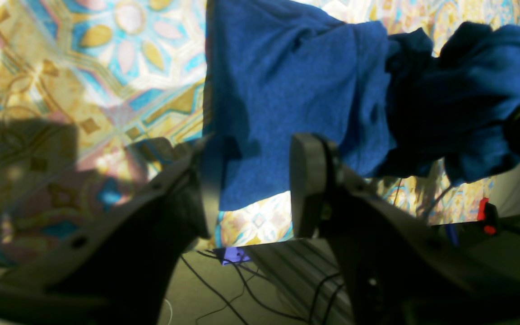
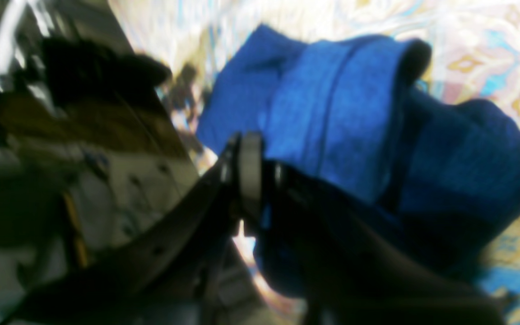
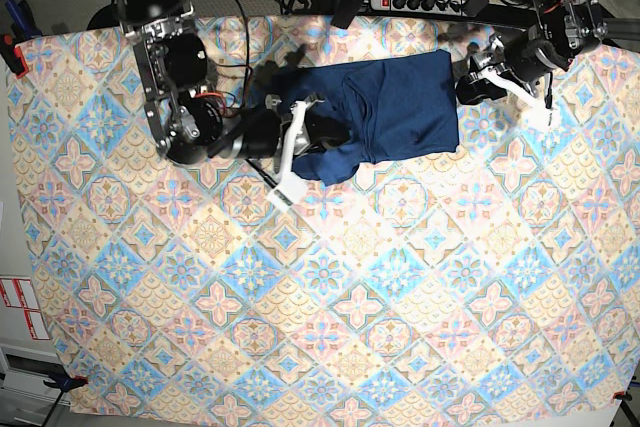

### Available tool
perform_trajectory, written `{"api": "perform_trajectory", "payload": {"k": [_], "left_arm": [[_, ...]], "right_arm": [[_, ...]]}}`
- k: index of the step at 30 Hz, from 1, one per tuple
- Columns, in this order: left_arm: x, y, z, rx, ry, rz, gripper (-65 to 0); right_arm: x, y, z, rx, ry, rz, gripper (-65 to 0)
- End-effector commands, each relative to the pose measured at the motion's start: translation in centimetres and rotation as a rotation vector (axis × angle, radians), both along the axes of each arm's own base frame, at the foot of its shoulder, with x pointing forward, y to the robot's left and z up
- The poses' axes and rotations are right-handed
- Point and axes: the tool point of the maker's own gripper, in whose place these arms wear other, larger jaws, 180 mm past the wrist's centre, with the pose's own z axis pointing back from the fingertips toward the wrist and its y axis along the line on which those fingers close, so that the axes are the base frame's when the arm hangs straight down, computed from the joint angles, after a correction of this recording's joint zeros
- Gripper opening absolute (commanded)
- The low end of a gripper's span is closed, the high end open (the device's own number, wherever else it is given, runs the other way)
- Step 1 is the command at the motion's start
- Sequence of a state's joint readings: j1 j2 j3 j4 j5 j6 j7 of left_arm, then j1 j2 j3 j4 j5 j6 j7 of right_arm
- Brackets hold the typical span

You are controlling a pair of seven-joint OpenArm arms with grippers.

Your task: Fold the T-shirt properly

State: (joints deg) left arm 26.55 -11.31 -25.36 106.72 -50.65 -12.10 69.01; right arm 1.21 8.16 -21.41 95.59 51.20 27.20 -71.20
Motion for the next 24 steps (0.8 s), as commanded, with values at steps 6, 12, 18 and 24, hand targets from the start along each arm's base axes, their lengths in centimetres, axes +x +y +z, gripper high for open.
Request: {"api": "perform_trajectory", "payload": {"k": [6,12,18,24], "left_arm": [[-0.1,1.5,-0.4,0.108,0.011,-0.007,-42.3],[-0.3,1.3,-0.7,0.113,0.018,0.000,-42.3],[-0.4,0.9,-0.8,0.099,0.021,0.009,-42.3],[-0.6,-0.1,-1.1,0.070,0.027,0.020,-42.3]], "right_arm": [[0.3,3.3,3.9,0.059,-0.203,0.222,-64.8],[-0.3,5.7,5.0,0.032,-0.272,0.370,-64.8],[-1.5,7.7,4.9,0.008,-0.340,0.560,-64.8],[-2.2,9.8,3.8,0.006,-0.313,0.633,-64.6]]}}
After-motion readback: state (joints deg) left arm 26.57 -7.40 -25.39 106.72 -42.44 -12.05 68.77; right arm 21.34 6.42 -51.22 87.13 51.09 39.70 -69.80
